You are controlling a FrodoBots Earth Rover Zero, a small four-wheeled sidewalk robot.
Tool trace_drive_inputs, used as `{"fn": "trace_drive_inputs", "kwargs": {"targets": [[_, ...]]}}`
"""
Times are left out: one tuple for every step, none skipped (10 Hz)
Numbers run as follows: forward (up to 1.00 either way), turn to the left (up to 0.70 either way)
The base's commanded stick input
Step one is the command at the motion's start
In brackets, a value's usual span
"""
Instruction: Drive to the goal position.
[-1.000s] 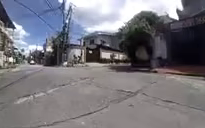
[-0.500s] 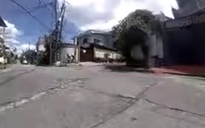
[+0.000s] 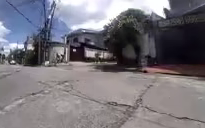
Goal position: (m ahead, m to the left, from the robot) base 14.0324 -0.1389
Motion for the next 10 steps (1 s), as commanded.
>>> {"fn": "trace_drive_inputs", "kwargs": {"targets": [[0.70,0.00],[0.70,0.00],[0.70,0.00],[0.70,0.00],[0.70,0.00],[0.70,0.00],[0.70,0.00],[0.70,0.00],[0.70,0.00],[0.70,0.00]]}}
